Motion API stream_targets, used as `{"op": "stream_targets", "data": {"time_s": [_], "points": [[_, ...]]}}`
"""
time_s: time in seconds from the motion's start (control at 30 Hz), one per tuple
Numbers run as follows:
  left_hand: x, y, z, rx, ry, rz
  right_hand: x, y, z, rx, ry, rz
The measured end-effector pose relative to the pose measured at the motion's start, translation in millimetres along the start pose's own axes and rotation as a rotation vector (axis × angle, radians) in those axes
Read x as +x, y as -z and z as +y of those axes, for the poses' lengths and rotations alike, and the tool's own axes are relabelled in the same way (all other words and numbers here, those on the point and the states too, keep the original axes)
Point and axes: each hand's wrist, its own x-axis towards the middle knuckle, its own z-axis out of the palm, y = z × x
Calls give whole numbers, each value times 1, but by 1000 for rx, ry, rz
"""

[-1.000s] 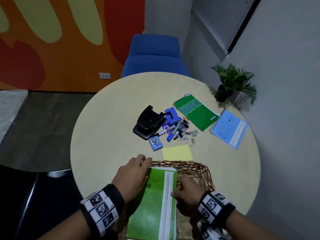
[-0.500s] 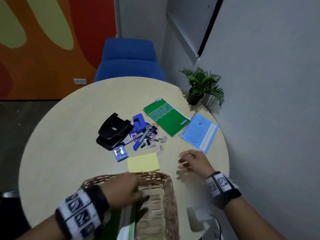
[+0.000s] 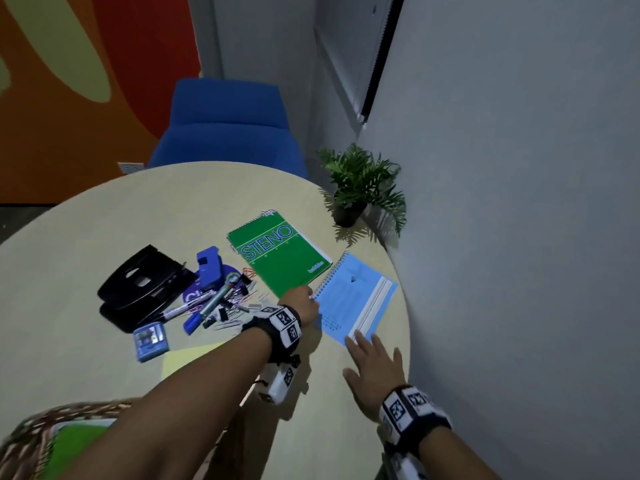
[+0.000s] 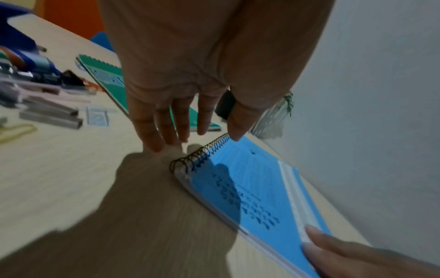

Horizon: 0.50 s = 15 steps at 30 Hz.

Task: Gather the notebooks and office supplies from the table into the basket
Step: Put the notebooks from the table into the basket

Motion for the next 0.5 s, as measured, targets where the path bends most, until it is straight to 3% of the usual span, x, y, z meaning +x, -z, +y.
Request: {"op": "stream_targets", "data": {"time_s": [0.17,0.23,0.33,0.37,0.43,0.5], "points": [[8,-35,8,149,40,22,-49,-22,14,200,91,-118],[2,-47,12,107,83,-17,-56,-30,19,554,90,-25],[-12,-53,17,-25,91,-114,-51,-33,27,1216,-218,254],[-16,-54,16,-97,59,-143,-46,-33,29,1377,-331,280],[-39,-49,18,-263,-26,-201,-39,-31,30,1634,-435,196],[-66,-41,24,-379,-159,-233,-42,-20,32,1743,-410,109]]}}
